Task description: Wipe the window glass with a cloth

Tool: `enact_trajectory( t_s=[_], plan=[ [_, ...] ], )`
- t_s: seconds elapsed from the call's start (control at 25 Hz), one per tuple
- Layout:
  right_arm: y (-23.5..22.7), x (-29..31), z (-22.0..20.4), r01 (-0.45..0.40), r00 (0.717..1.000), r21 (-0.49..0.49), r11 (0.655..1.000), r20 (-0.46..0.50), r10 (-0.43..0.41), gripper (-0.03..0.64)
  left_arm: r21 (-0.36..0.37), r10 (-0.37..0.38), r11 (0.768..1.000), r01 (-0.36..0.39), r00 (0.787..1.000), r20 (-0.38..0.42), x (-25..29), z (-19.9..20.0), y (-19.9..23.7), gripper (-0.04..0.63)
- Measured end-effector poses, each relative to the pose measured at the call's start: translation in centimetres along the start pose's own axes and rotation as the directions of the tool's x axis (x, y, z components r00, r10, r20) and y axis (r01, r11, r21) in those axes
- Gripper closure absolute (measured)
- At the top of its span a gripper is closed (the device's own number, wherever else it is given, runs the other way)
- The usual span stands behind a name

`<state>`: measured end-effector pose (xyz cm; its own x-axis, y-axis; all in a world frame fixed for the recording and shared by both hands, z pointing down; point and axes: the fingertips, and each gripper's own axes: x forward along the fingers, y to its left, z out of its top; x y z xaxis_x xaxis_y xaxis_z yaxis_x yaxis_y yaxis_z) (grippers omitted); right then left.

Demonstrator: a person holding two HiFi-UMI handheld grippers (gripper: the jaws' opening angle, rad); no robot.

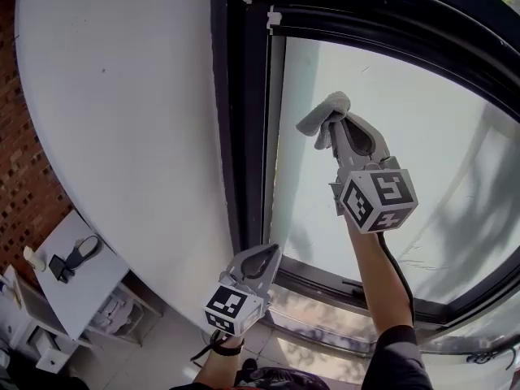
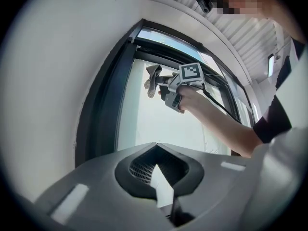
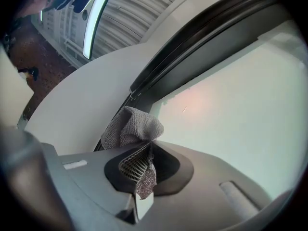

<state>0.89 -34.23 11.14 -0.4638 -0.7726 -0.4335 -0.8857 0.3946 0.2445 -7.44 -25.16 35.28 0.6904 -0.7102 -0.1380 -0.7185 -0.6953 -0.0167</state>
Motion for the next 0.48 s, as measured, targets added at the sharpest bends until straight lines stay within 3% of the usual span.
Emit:
enact_trajectory(
  t_s=[0.48],
  plan=[
    [-7.0, -7.8, 1.7, 0.141, 0.99, -0.091, 0.986, -0.012, -0.143, 0.601, -0.014, -0.166, 0.986, 0.166, 0.986, -0.004, 4.9, -0.2, -6.4, 0.604]
  ],
)
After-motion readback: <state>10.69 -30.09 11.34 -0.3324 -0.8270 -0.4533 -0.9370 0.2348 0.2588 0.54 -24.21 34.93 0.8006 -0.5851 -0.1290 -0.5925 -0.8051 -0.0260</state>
